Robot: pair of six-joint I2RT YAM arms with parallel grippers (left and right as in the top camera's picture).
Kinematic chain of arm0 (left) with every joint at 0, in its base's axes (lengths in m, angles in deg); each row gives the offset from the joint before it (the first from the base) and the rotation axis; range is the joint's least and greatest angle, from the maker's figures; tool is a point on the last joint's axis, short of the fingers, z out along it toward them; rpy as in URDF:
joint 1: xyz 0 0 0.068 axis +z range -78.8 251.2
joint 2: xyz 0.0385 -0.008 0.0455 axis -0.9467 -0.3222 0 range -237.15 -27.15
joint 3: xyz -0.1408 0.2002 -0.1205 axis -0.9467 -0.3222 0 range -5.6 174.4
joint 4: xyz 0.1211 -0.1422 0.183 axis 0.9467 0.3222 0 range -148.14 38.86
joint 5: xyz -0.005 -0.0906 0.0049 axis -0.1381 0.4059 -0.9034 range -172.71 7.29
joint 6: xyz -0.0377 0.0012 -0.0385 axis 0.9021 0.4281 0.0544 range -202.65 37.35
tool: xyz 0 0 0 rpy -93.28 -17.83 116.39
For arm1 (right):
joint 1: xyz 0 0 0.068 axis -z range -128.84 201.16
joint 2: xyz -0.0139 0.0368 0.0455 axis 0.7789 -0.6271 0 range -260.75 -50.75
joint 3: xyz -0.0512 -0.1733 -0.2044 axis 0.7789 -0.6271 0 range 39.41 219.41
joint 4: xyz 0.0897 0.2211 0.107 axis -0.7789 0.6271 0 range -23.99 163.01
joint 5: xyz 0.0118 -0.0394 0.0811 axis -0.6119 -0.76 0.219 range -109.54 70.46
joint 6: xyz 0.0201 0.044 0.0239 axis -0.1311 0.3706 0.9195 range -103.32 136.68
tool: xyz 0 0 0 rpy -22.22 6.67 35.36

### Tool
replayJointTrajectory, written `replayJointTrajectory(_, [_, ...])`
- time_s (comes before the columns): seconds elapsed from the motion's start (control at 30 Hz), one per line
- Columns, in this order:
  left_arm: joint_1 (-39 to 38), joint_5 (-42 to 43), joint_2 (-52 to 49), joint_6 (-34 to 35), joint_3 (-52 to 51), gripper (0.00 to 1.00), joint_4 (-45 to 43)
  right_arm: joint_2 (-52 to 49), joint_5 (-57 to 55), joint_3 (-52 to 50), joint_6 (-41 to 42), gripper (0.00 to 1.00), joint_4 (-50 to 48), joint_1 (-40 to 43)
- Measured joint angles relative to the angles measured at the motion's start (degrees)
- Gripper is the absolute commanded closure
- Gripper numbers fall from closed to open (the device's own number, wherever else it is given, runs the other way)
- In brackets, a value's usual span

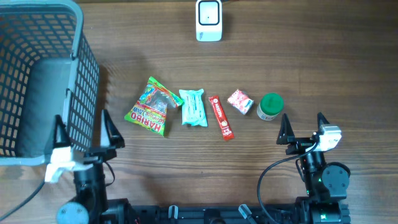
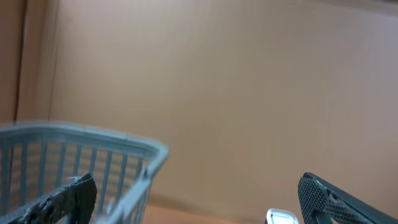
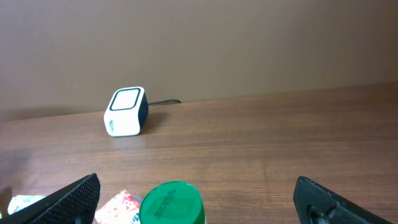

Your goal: Scan the item barcode

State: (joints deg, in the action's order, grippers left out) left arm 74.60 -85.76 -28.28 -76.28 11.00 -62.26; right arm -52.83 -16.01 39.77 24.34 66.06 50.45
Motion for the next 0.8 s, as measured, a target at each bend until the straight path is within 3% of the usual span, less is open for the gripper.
replayJointTrajectory(0.37, [0.0,0.37,0.0,1.29,-14.67,0.0,-4.44,-0.02,0.0,0.0,0.0,0.0,0.0,0.0])
replayJointTrajectory(0.57, [0.0,-0.11,0.0,1.49,-16.02,0.0,-2.19,0.0,0.0,0.0,0.0,0.0,0.0,0.0])
replayJointTrajectory(0.8, [0.0,-0.94,-0.11,1.49,-16.13,0.0,7.78,-0.02,0.0,0.0,0.0,0.0,0.0,0.0])
